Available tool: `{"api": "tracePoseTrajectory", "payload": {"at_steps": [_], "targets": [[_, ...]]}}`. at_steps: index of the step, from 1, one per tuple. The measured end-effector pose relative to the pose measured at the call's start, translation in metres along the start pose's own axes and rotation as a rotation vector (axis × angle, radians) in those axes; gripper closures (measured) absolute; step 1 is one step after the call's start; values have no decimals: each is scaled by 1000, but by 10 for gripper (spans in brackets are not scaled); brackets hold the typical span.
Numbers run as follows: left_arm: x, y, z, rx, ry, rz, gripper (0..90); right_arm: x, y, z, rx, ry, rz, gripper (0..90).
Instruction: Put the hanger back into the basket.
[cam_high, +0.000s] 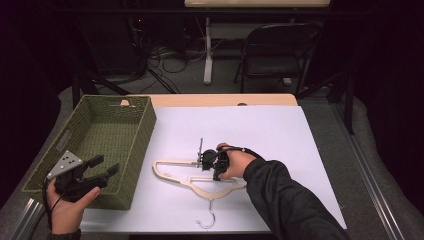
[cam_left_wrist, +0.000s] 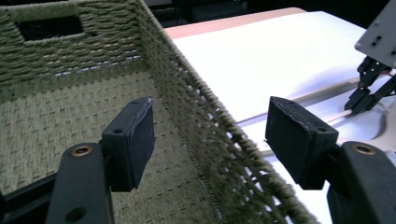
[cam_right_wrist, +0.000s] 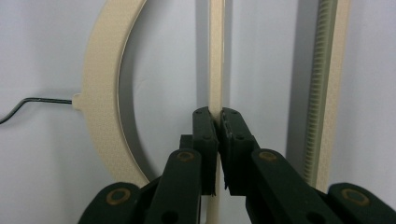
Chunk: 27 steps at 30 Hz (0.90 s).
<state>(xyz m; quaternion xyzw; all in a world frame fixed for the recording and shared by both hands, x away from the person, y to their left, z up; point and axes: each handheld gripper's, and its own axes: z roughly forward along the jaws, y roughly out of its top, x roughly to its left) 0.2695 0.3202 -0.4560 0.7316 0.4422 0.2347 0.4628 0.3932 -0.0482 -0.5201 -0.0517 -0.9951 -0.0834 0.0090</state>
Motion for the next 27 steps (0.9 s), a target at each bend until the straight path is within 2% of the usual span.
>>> {"api": "tracePoseTrajectory", "payload": {"at_steps": [6, 7, 8, 9, 10, 11, 12, 13, 14, 19, 20, 21, 22, 23, 24, 25, 27], "targets": [[-16, 5, 4, -8, -38, 38, 335, 1, -3, -10, -26, 24, 14, 856], [-23, 7, 7, -1, -59, 58, 336, 1, -4, -13, -33, 33, 14, 856], [-23, 7, 7, -1, -59, 58, 335, 1, -5, -15, -39, 34, 14, 856], [-32, 8, 13, 8, -88, 79, 335, 2, -6, -17, -42, 42, 22, 856], [-32, 8, 13, 8, -88, 79, 335, 1, -7, -19, -43, 44, 23, 856], [-37, 8, 16, 12, -106, 87, 335, 1, -8, -21, -49, 49, 29, 856], [-47, 8, 23, 25, -138, 119, 335, 1, -10, -25, -51, 56, 30, 856], [-53, 8, 26, 30, -152, 131, 335, 1, -11, -26, -57, 56, 37, 856], [-53, 8, 26, 30, -152, 131, 335, 1, -11, -26, -57, 56, 37, 856], [-78, 5, 48, 50, -227, 186, 335, 1, -18, -36, -63, 61, 53, 856], [-83, 4, 53, 56, -242, 193, 334, 2, -19, -37, -65, 62, 62, 856], [-92, 1, 64, 70, -271, 207, 333, 2, -21, -40, -69, 59, 50, 856], [-92, 1, 64, 70, -271, 207, 331, 2, -21, -40, -69, 59, 50, 856], [-101, -2, 74, 85, -293, 231, 327, 4, -22, -43, -71, 67, 64, 856], [-101, -2, 74, 85, -293, 231, 326, 4, -22, -43, -71, 67, 64, 856], [-108, -5, 81, 91, -306, 240, 326, 4, -23, -43, -77, 65, 62, 856], [-118, -10, 92, 103, -317, 281, 285, 4, -24, -45, -79, 76, 75, 856]]}}
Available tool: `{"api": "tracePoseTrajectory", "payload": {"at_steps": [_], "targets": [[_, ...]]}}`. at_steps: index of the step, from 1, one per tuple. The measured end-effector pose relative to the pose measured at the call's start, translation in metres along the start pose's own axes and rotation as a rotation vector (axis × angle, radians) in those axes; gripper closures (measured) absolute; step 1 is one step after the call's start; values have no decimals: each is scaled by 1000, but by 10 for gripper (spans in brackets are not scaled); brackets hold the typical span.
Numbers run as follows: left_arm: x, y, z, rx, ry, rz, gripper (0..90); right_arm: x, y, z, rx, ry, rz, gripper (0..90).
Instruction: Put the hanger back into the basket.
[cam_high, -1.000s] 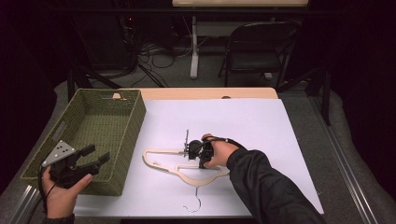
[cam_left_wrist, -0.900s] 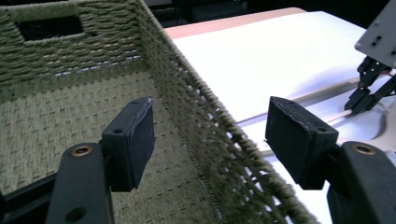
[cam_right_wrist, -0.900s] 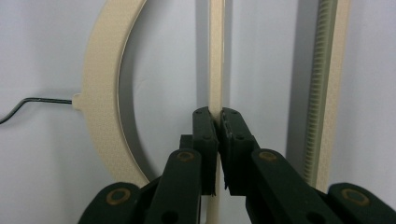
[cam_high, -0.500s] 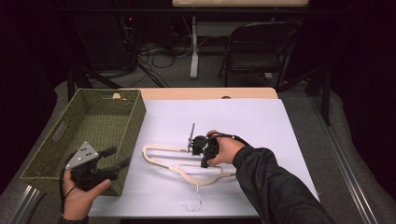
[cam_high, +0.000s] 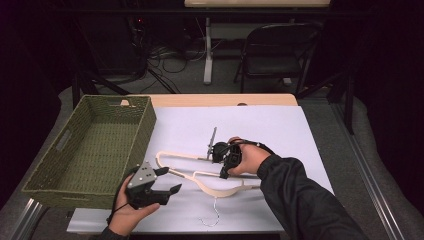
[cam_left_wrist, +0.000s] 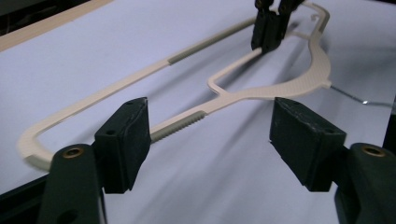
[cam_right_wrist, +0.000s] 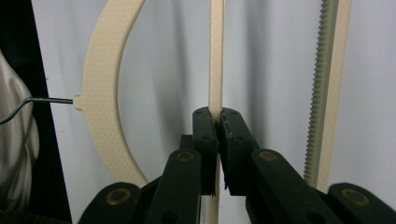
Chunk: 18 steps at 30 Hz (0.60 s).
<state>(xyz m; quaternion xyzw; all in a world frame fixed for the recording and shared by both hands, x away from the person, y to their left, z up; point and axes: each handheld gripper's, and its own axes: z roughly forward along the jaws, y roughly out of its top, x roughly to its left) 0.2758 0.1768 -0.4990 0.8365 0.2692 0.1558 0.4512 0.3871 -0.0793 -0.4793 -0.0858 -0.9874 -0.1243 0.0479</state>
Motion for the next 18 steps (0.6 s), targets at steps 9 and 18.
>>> {"api": "tracePoseTrajectory", "payload": {"at_steps": [9, 18], "targets": [[-16, 0, 26, 34, -16, 98, 210, -1, 0, 2, 9, 21, 9, 856], [-30, -3, 43, 83, -13, 228, 154, -1, 6, 8, 15, 55, 13, 856]]}}
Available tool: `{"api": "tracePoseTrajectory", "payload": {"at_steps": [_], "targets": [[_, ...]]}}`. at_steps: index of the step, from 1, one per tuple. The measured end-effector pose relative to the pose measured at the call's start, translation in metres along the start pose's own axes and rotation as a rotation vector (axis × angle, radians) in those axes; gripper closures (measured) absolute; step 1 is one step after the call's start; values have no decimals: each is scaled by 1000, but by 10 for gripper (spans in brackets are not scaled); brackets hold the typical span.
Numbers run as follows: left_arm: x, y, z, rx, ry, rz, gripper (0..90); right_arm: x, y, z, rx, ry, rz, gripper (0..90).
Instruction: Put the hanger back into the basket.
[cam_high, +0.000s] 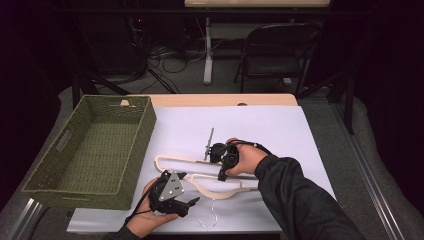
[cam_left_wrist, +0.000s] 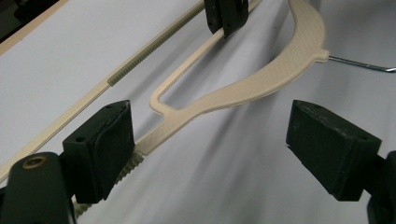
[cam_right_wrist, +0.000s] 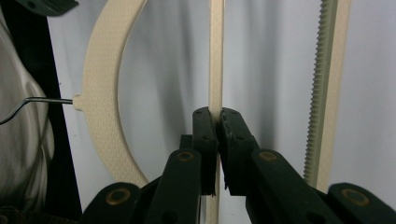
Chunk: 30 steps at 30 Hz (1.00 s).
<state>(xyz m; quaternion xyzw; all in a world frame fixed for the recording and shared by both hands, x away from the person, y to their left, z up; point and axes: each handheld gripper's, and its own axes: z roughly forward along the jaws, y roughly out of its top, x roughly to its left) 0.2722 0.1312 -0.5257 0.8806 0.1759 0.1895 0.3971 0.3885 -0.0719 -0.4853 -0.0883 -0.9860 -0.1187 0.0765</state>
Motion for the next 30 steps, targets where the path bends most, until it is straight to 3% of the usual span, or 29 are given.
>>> {"api": "tracePoseTrajectory", "payload": {"at_steps": [5, 9, 15, 23, 26, 30], "targets": [[-4, 0, 6, 2, 21, 61, 155, 0, 2, 2, 1, 9, -2, 856], [-6, 1, 9, -6, 33, 84, 173, 0, 4, 3, 1, 20, 4, 855], [-8, 0, 12, -11, 7, 136, 320, 0, 9, 7, -1, 27, -5, 855], [-8, -2, 15, 2, -38, 137, 454, 1, 13, 12, -2, 16, -17, 854], [-9, -3, 18, 13, -78, 130, 508, 3, 16, 16, 11, 11, -26, 853], [-7, -4, 17, 14, -89, 110, 536, 4, 17, 19, 19, 7, -36, 852]]}}
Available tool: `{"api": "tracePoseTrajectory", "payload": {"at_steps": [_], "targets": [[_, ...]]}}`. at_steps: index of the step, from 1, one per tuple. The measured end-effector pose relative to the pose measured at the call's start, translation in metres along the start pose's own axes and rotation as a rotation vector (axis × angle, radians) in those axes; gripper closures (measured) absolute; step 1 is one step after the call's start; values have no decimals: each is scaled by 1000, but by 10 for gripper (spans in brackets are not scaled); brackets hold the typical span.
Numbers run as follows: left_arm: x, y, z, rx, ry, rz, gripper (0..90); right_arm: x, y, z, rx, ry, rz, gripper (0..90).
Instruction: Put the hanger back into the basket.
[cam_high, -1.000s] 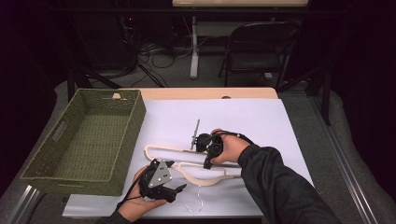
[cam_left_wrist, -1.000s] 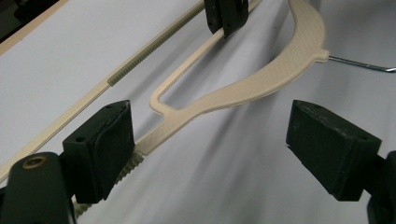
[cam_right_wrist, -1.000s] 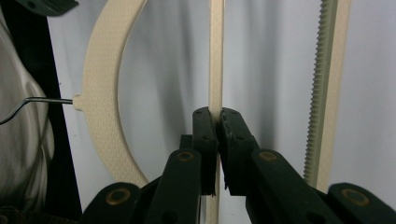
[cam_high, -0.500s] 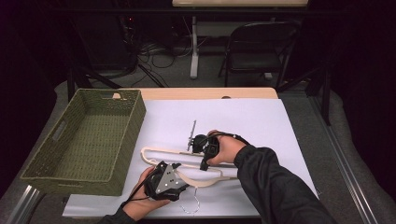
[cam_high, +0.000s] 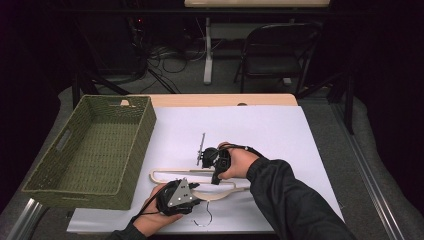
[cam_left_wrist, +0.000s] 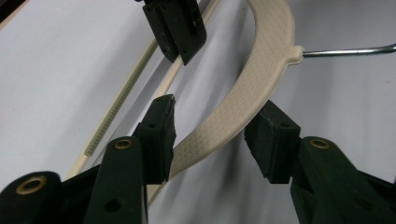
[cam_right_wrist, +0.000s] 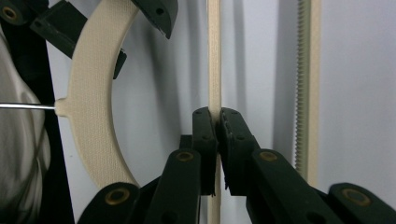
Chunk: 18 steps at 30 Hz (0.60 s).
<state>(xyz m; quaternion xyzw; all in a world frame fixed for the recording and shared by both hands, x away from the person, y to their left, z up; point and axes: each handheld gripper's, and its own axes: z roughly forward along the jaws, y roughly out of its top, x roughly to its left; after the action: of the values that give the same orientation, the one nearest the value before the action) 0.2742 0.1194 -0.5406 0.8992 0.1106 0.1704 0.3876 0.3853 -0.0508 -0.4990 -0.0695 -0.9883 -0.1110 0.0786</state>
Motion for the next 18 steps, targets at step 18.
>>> {"api": "tracePoseTrajectory", "payload": {"at_steps": [18], "targets": [[6, 0, -3, -29, -26, -52, 571, 18, -25, -21, -143, -105, 15, 793]]}}
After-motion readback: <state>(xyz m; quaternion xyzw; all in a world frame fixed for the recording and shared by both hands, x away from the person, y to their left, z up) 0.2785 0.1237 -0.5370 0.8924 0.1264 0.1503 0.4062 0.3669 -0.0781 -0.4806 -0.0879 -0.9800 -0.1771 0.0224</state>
